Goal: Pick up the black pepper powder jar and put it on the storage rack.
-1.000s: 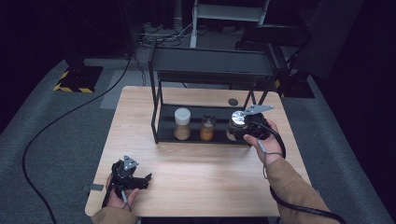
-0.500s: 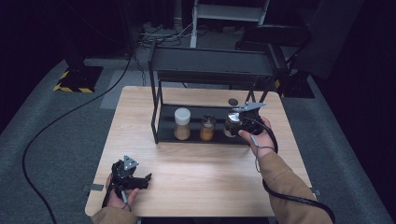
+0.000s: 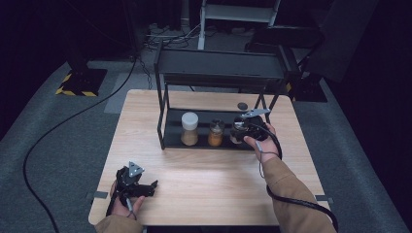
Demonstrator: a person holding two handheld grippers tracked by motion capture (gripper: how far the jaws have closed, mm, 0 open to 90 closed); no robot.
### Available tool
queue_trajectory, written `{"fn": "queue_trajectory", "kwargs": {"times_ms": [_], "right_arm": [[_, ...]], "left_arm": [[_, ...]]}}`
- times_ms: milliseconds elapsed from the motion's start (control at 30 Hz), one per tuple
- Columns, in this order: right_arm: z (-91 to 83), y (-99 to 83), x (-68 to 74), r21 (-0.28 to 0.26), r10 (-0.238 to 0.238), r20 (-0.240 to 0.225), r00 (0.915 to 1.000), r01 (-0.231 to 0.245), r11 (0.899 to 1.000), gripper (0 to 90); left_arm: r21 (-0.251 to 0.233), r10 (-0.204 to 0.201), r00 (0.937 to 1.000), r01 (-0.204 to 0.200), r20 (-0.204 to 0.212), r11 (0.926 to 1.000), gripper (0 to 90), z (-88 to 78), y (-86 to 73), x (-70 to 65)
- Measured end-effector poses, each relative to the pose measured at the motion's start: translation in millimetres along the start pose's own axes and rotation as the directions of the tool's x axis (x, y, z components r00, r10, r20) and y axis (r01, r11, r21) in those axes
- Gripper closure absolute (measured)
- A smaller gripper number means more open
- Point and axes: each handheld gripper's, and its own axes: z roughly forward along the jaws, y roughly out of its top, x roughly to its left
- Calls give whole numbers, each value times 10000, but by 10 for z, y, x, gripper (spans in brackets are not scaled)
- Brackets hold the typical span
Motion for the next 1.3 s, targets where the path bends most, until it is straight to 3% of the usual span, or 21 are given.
{"fn": "queue_trajectory", "kwargs": {"times_ms": [467,1000,1100,1300], "right_arm": [[231,-140,-72,293,330,87,9994,-333,9990,310],[316,-199,-131,366,722,84,9974,-725,9967,309],[306,-207,-121,214,665,110,9977,-667,9975,215],[158,-153,-72,-74,427,311,9986,-425,9991,149]], "left_arm": [[0,1,10000,-1,-1,10000,16,0,0,0],[-1,-2,10000,2,1,10000,16,0,0,0],[-1,0,10000,0,0,10000,16,0,0,0],[1,12,10000,-12,-13,10000,16,0,0,-1]]}}
